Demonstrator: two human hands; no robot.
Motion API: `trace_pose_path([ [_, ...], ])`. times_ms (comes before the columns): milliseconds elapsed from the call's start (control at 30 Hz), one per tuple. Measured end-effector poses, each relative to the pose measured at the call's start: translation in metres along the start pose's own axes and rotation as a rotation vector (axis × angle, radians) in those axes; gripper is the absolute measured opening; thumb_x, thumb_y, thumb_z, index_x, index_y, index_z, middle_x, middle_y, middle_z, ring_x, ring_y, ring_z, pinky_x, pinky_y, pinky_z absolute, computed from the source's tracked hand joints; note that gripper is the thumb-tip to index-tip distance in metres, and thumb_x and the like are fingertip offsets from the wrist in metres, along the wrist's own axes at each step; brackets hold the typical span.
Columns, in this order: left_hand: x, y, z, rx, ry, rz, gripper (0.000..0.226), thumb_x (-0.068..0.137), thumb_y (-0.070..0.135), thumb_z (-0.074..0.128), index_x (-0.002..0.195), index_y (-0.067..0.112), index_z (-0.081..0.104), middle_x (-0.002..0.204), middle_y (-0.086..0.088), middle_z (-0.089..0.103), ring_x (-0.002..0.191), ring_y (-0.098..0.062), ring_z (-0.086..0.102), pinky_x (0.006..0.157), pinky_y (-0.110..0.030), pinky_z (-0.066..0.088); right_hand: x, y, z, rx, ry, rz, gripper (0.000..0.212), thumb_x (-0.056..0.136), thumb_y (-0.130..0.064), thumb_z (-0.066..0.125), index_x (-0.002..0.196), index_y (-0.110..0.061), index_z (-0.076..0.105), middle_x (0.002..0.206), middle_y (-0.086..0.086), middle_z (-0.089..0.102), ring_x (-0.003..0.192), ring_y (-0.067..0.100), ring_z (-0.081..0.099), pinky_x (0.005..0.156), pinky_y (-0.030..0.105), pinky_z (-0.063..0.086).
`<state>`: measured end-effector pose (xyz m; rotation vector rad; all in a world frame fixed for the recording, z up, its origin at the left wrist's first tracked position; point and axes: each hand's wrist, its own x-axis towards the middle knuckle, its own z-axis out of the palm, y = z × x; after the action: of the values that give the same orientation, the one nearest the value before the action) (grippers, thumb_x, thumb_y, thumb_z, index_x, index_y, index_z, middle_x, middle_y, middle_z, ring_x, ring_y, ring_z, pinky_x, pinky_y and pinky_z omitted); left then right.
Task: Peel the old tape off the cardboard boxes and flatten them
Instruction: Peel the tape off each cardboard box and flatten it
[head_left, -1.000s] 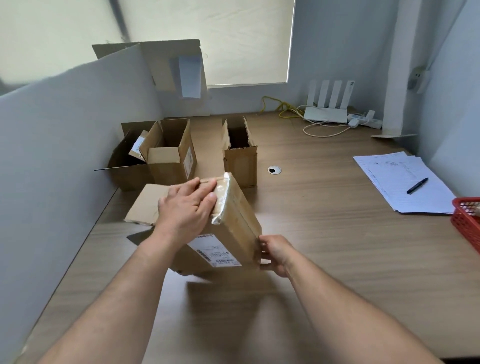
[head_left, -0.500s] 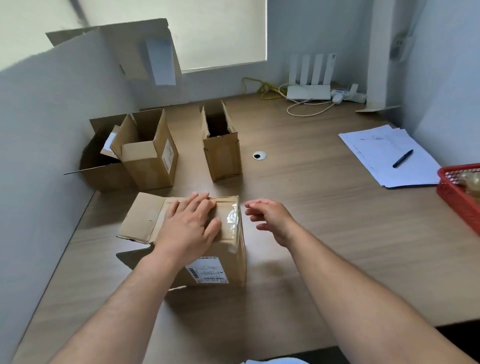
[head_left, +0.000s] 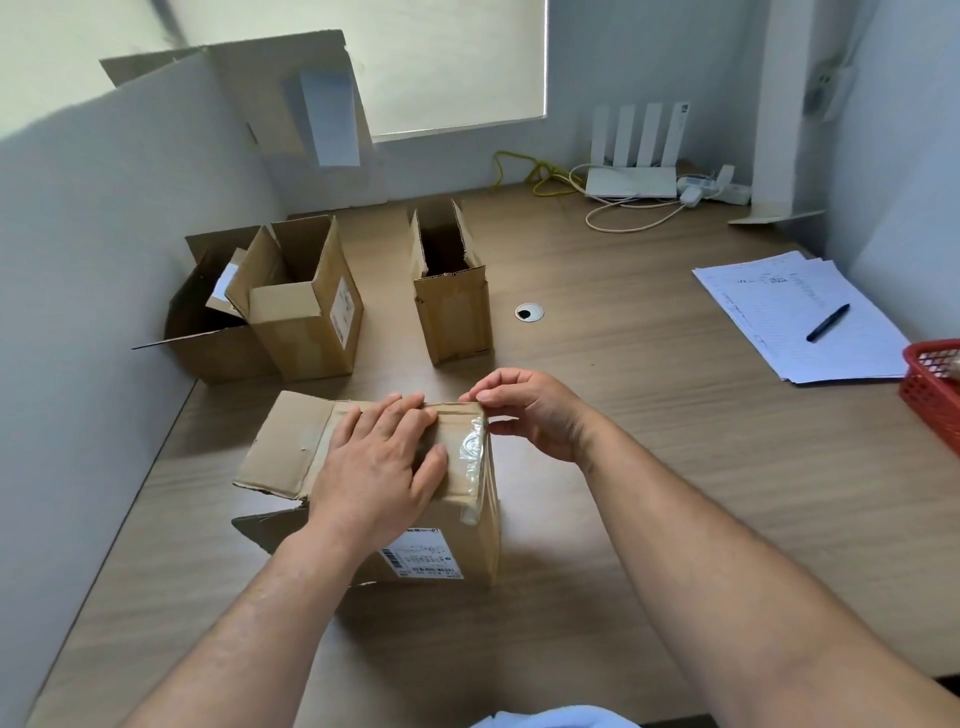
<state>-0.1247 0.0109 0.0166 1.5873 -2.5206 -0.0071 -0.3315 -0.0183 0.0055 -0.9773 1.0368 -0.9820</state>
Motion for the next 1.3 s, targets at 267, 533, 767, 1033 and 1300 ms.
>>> trace_pose_path([
  [267, 0.005, -0.002, 0.003, 0.011, 0.023, 0.001, 0.067, 0.087, 0.067, 0.006, 0.131, 0.034, 0.045, 0.15, 0.01, 0.038, 0.142, -0.013, 0.025, 0.116, -0.034, 0.008, 0.003, -0.006, -0.004, -0.06, -0.037, 0.008, 0.013, 0.093, -0.001, 0.05, 0.088, -0.004, 0.061, 0.087, 0.009, 0.063, 0.082, 0.021, 0.057, 0.085, 0.037, 0.048],
  [533, 0.008, -0.005, 0.006, 0.024, 0.039, 0.003, 0.063, 0.089, 0.066, 0.01, 0.129, 0.035, 0.047, 0.147, 0.009, 0.042, 0.139, -0.015, 0.031, 0.114, -0.033, 0.008, 0.003, -0.01, -0.003, -0.159, -0.003, -0.044, 0.009, 0.086, 0.001, 0.06, 0.085, -0.007, 0.064, 0.083, 0.008, 0.063, 0.083, 0.023, 0.059, 0.088, 0.045, 0.051],
  [767, 0.015, 0.0, 0.007, 0.038, 0.051, -0.066, 0.058, 0.089, 0.06, 0.014, 0.128, 0.032, 0.047, 0.142, 0.008, 0.047, 0.133, -0.015, 0.038, 0.114, -0.037, 0.019, 0.002, -0.01, -0.002, -0.213, 0.063, -0.101, 0.015, 0.09, 0.003, 0.055, 0.081, -0.008, 0.06, 0.078, 0.005, 0.06, 0.074, 0.015, 0.058, 0.084, 0.036, 0.053],
  [1033, 0.018, -0.002, 0.013, 0.033, 0.051, -0.067, 0.056, 0.089, 0.06, 0.014, 0.127, 0.032, 0.046, 0.14, 0.006, 0.048, 0.132, -0.017, 0.04, 0.112, -0.041, 0.021, -0.005, 0.001, -0.001, -0.045, 0.121, -0.148, 0.015, 0.091, 0.004, 0.051, 0.088, -0.007, 0.061, 0.086, 0.008, 0.061, 0.079, 0.018, 0.06, 0.087, 0.037, 0.053],
  [1300, 0.033, -0.001, 0.003, -0.047, 0.029, -0.089, 0.046, 0.091, 0.053, 0.021, 0.122, 0.03, 0.046, 0.134, 0.004, 0.051, 0.126, -0.018, 0.041, 0.106, -0.041, 0.023, -0.016, 0.006, 0.01, -0.308, 0.353, -0.281, 0.013, 0.086, -0.014, 0.067, 0.079, -0.014, 0.056, 0.07, 0.0, 0.058, 0.063, 0.017, 0.059, 0.064, 0.036, 0.056],
])
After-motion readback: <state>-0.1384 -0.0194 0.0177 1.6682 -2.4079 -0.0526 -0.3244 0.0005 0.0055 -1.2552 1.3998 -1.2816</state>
